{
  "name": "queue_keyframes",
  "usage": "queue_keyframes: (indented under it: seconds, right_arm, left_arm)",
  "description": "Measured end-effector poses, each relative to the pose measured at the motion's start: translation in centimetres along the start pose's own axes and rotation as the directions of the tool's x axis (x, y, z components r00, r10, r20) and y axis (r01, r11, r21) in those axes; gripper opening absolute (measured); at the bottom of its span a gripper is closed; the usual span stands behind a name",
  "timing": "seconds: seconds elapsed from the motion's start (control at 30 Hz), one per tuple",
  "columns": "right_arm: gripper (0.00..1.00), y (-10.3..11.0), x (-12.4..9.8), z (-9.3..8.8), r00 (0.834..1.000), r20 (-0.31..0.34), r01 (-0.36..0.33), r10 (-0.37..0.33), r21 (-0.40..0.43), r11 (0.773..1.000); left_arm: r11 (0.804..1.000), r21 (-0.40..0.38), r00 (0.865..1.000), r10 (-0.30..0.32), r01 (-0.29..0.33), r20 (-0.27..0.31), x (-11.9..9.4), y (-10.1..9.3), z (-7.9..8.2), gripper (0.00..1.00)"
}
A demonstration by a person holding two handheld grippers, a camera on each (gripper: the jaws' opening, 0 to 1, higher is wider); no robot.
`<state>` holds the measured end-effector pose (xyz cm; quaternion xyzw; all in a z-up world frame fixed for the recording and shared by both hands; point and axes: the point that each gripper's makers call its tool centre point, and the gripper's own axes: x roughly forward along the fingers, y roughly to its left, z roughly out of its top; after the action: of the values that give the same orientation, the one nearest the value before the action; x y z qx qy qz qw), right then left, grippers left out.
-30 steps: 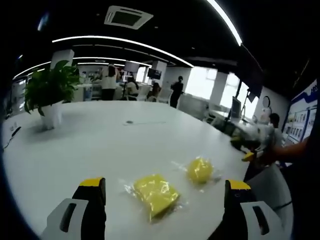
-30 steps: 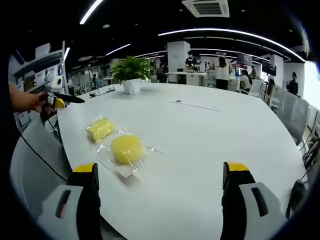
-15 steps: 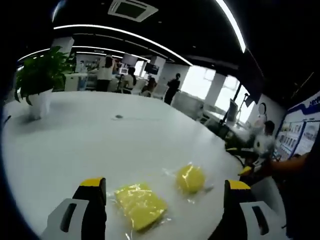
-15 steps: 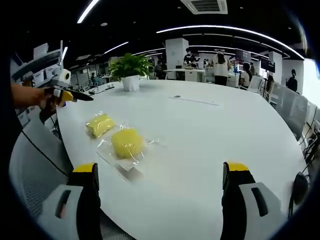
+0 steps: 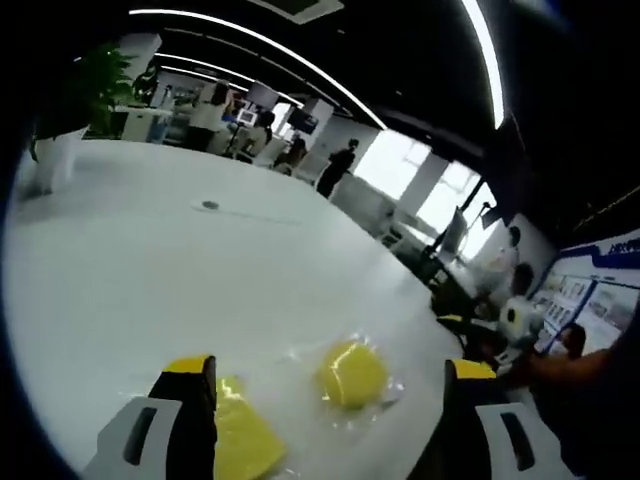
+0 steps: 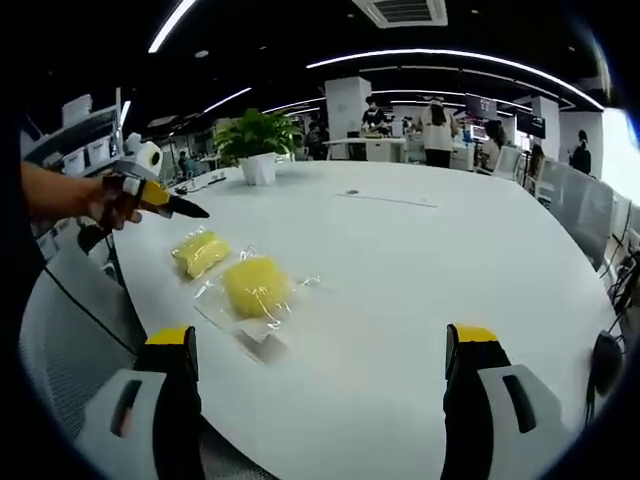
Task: Compare the silicone blocks by pressing each to a similar depth, holding the contact briefly, and releasing to observe deformation and rebound differences across the visible hardness samples.
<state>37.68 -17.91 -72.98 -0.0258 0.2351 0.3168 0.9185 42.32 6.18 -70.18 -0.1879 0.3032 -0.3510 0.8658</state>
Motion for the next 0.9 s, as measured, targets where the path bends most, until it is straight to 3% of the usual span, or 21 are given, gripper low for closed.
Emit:
queue_keyframes:
  seconds: [0.33,0.9]
  right_arm:
    - [0.97,-0.2,-0.3,-0.2,1.0,0.003,0.008,-0.008,0.009,1.0]
    - [0.97,0.4,0.2,-0.3,1.0,0.007,-0.006,0.006,0.018,1.0]
  left_arm:
    - [0.999,-0.043,0.999,-0.006,0.004,-0.048,2.7,0.2,-0.7,0.92]
    - [0.991,-0.123,0.99,0.037,-0.054,-0.139,5.7,0.9,-2.0,0.83]
